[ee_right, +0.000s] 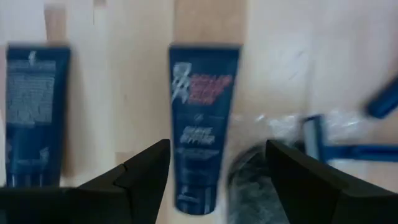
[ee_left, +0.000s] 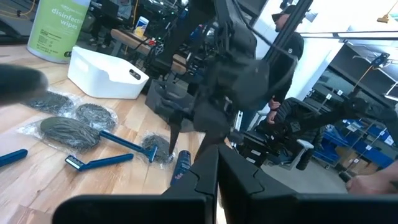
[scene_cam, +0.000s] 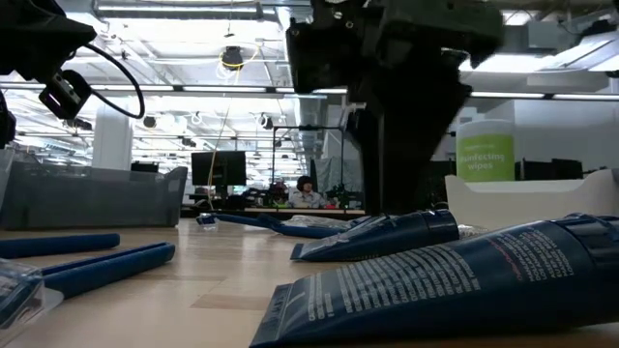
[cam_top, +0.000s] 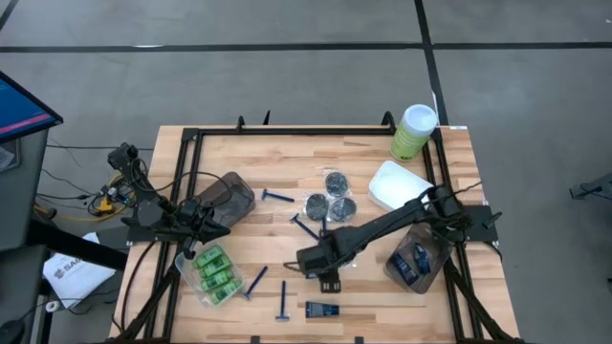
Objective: Pick & Place Travel size toiletries
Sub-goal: Put the blue shave cream into the right black bin
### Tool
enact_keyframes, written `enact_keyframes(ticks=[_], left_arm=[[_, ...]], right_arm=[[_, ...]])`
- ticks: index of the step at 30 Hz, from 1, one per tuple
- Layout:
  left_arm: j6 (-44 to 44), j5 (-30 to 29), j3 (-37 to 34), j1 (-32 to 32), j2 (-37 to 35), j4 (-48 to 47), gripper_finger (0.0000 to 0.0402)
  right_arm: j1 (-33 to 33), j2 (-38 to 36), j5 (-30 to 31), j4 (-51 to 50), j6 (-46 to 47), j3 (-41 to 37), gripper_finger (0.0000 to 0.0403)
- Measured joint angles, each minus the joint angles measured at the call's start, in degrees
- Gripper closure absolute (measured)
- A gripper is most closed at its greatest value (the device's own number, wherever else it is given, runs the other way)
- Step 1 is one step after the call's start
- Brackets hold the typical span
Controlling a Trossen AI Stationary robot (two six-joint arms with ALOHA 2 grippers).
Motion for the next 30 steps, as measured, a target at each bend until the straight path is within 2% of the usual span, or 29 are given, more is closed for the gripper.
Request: enact_keyframes(ticks=[13, 16, 24, 27, 30], left_arm=[[0.02, 0.02, 0.0, 0.02, 0.39, 0.41, 0.04], [0.02, 0.02, 0.0, 0.01, 0.39, 0.41, 0.04], [0.02, 0.02, 0.0, 0.02, 0.37, 0.48, 0.04], [0.02, 0.02, 0.0, 0.02, 0.37, 0.54, 0.04], [0.02, 0.01, 0.0, 0.02, 0.37, 0.72, 0.04]], right_arm=[[2.6, 5.95, 0.27, -0.51, 1.1, 0.67, 0.0158], [2.55, 6.02, 0.3, -0.74, 1.7, 0.63, 0.0187], [1.71, 5.19, -0.1, -1.5, 1.64, 0.85, 0.0308], [1.27, 4.54, -0.21, -1.43, 1.02, 1.25, 0.033], [0.65, 3.51, -0.18, -1.23, 0.14, 1.44, 0.0335]])
